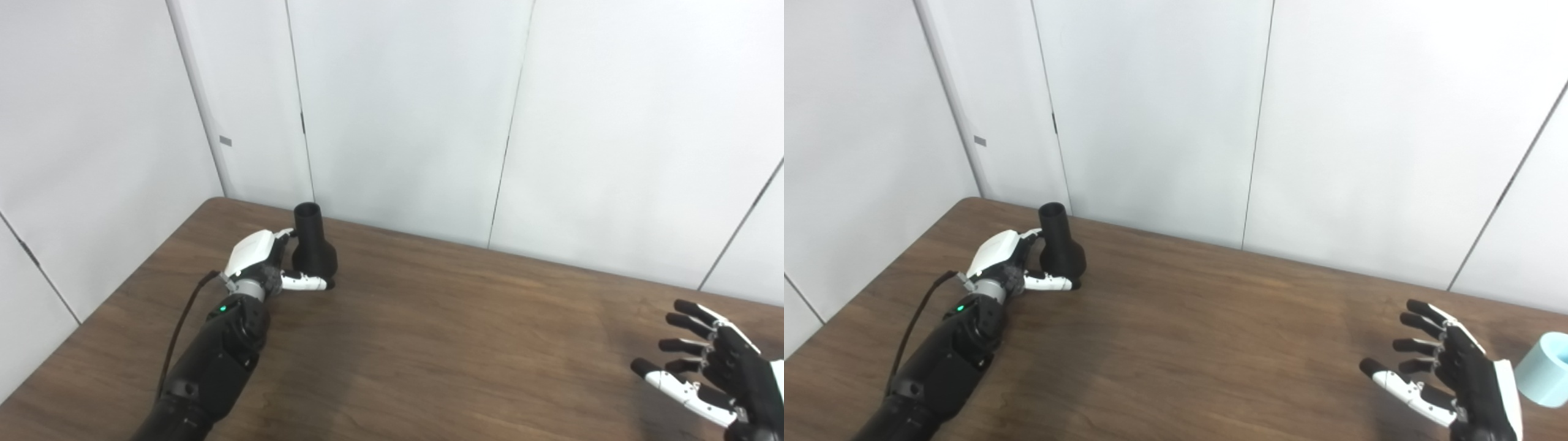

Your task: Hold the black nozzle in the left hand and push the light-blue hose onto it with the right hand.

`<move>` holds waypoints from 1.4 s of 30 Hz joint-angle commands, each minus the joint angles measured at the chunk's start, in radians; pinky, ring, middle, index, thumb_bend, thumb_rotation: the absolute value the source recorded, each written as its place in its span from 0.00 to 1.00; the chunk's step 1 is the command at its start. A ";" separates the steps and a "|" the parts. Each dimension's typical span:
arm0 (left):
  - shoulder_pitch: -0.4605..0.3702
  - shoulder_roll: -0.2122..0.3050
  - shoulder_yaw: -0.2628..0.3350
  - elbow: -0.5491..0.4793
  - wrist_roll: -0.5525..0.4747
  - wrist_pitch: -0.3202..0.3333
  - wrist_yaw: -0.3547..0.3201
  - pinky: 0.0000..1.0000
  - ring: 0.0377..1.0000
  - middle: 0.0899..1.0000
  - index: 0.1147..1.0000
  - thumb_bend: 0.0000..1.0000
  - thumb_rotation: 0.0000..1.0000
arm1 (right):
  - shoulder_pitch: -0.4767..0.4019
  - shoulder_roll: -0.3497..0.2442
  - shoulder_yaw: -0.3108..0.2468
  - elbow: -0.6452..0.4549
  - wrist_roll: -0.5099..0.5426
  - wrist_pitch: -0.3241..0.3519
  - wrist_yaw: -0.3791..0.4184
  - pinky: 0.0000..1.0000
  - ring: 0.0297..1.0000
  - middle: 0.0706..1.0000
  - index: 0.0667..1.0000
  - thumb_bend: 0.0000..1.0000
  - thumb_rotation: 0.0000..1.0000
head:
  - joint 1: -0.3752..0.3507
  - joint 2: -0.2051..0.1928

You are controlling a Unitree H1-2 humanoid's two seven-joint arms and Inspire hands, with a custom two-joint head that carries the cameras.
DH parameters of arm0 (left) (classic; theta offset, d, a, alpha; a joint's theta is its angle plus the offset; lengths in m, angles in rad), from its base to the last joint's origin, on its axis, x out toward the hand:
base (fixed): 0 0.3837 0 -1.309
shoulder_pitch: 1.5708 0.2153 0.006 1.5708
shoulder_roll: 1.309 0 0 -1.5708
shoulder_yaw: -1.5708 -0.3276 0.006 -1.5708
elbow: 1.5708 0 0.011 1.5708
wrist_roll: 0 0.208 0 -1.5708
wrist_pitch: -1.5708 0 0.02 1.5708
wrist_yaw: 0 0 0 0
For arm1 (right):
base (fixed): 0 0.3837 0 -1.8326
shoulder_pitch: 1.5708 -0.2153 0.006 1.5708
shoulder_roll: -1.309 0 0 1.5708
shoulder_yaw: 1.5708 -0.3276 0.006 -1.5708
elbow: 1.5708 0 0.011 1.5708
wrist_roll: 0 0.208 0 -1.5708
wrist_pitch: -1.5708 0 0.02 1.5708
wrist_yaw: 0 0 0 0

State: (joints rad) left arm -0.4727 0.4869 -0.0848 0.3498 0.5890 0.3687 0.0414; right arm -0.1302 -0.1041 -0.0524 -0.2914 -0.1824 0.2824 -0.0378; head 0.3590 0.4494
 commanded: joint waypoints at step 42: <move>-0.057 -0.008 -0.228 0.238 0.102 -0.250 0.134 0.30 0.39 0.44 0.42 0.53 0.00 | -0.021 -0.018 0.006 -0.047 -0.023 0.009 0.004 0.45 0.58 0.72 0.73 0.56 0.00 | -0.025 0.044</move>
State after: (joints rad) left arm -0.5526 0.4777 -0.2793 0.5456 0.6650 0.1167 0.2057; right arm -0.1221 -0.1137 -0.0421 -0.3012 -0.2061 0.3074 -0.0350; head 0.3375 0.4893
